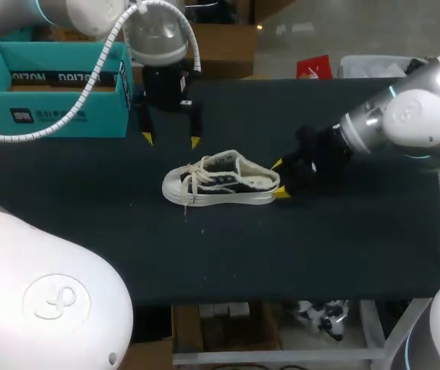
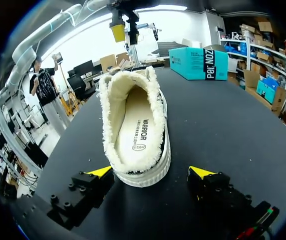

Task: Open the shoe tongue, take the insole out of the shoe, put the insole back into the shoe, and pack the shoe into the shoebox

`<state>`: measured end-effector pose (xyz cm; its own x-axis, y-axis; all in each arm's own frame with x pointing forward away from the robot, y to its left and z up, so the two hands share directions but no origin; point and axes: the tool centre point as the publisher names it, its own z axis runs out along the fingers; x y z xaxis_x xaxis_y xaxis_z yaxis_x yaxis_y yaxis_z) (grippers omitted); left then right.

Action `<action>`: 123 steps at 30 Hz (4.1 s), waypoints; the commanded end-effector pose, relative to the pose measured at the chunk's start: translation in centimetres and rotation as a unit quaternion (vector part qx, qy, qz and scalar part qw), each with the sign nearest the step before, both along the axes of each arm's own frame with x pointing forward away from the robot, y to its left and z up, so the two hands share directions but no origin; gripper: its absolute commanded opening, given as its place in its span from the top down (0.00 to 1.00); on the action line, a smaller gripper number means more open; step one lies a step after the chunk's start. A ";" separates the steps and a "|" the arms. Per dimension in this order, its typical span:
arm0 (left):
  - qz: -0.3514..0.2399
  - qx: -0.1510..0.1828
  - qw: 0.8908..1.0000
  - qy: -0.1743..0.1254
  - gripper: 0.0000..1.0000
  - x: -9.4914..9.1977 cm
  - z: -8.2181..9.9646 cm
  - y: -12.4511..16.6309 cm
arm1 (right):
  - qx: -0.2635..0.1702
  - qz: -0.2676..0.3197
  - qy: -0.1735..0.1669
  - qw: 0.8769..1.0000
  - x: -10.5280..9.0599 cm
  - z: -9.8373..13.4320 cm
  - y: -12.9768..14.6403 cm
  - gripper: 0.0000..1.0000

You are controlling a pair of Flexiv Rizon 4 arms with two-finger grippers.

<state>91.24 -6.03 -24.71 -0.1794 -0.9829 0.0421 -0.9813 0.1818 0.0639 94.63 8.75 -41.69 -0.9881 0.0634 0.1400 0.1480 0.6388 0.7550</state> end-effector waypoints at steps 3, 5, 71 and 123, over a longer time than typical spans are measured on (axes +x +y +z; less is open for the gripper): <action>-0.003 0.005 1.000 0.006 0.00 0.3 -0.6 -1.0 | 0.015 0.001 -0.012 1.000 -0.5 -0.5 0.5 0.00; -0.005 0.004 1.000 0.007 0.00 0.2 -0.7 -1.3 | 0.022 0.003 -0.011 1.000 -0.6 -0.6 0.5 0.00; 0.012 0.114 0.993 -0.004 0.23 0.0 -4.4 -11.6 | 0.078 0.029 -0.031 0.996 -0.8 -1.1 4.4 1.00; 0.097 -0.073 0.991 -0.049 1.00 -1.0 -4.5 -1.4 | 0.078 0.029 -0.031 0.996 -0.8 -1.1 4.4 1.00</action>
